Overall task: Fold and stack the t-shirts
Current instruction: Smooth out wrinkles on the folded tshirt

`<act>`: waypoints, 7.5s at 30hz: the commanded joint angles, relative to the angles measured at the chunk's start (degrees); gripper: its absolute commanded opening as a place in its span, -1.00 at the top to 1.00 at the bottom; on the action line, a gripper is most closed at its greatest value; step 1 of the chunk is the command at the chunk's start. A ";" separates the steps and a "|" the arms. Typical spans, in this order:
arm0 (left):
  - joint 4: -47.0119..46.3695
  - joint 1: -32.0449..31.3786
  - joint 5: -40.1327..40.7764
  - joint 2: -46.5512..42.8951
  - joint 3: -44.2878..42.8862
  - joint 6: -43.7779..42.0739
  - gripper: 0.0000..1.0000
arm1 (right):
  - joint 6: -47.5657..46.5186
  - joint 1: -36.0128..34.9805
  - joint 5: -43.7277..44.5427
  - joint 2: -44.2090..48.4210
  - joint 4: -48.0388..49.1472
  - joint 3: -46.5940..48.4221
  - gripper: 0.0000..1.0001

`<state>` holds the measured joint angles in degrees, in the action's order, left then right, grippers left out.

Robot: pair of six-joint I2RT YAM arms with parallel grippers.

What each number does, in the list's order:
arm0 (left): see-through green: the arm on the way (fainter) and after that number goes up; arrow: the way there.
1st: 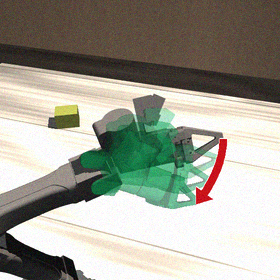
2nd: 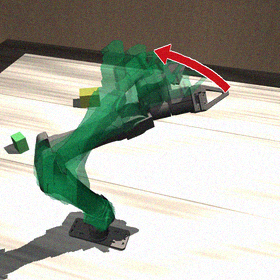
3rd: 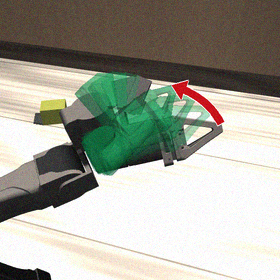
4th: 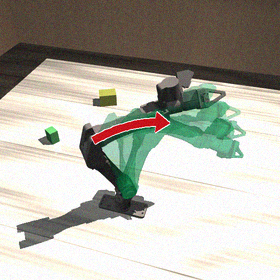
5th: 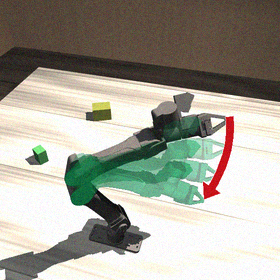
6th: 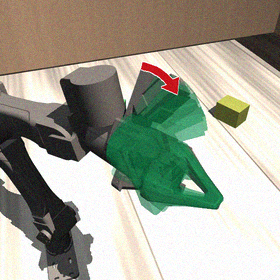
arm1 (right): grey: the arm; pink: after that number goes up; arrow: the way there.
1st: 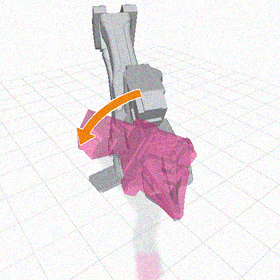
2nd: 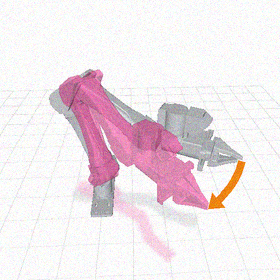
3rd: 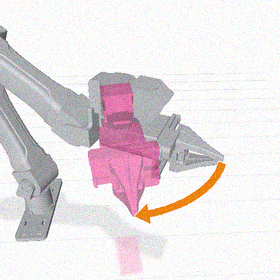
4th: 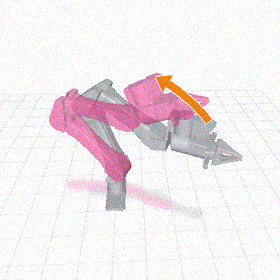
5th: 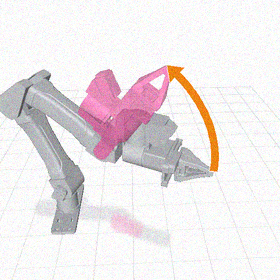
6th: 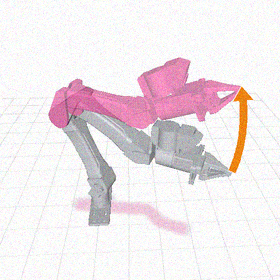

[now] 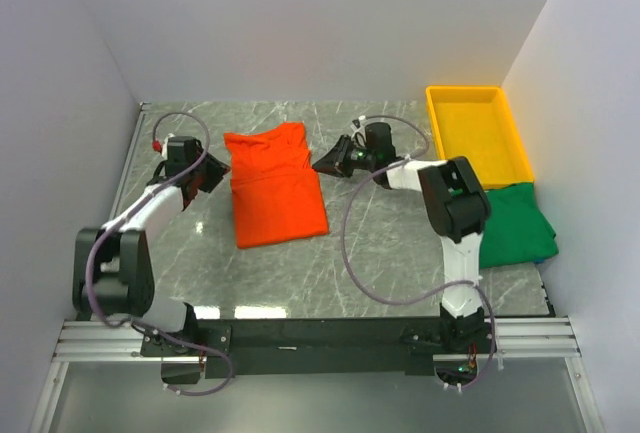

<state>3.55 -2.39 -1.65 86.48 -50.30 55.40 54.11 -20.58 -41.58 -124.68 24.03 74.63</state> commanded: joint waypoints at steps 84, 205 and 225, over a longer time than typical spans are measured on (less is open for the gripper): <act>41.86 -58.60 2.26 -26.44 22.98 25.37 -0.11 | -28.35 -31.98 20.21 37.40 -52.32 -31.92 0.23; 9.19 -8.42 1.12 14.79 -14.91 -3.36 0.37 | -9.53 4.76 -5.97 0.48 -6.00 1.92 0.51; 41.25 -23.77 15.54 -27.05 4.15 1.62 -0.44 | -28.09 -17.46 27.60 41.88 -40.89 -25.32 0.04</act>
<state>34.59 -21.74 10.96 62.96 -49.56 52.71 28.58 -33.34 -22.44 -85.93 -8.97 51.42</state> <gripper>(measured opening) 0.730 0.479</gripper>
